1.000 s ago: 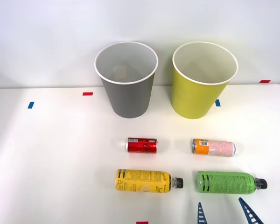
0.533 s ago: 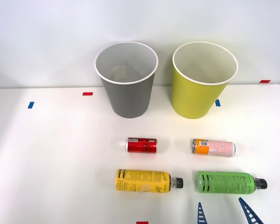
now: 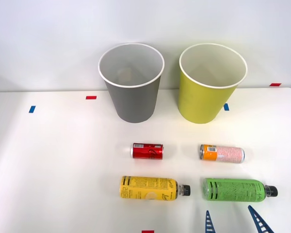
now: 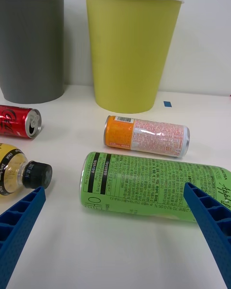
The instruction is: Put cans in the gray bin, plastic bottles in the light green bin
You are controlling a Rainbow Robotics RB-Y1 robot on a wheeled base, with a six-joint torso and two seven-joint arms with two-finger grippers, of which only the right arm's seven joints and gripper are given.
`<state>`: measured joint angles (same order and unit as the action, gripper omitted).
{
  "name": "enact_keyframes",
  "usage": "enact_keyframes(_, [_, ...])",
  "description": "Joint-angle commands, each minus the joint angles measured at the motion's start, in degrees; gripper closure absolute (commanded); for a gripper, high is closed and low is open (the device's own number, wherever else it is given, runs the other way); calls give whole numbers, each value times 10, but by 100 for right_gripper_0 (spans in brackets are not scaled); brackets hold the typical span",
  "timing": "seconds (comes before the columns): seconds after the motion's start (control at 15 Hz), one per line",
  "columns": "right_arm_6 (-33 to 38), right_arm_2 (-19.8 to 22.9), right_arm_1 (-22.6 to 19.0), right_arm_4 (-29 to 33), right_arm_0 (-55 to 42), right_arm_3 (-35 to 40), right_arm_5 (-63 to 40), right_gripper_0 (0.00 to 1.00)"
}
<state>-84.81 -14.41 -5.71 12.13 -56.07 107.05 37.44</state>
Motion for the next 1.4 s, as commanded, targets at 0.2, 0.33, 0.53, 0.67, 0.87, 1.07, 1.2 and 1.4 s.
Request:
enact_keyframes(0.2, [0, 0, 0, 0, 0, 0, 0, 0])
enact_keyframes(0.33, [0, 0, 0, 0, 0, 0, 0, 0])
enact_keyframes(0.53, [0, 0, 0, 0, 0, 0, 0, 0])
enact_keyframes(0.67, [0, 0, 0, 0, 0, 0, 0, 0])
enact_keyframes(0.87, [0, 0, 0, 0, 0, 0, 0, 0])
enact_keyframes(1.07, [0, 0, 0, 0, 0, 0, 0, 0])
enact_keyframes(1.2, [0, 0, 0, 0, 0, 0, 0, 0])
enact_keyframes(1.4, [-11, 2, 2, 10, 10, -18, 12, 0])
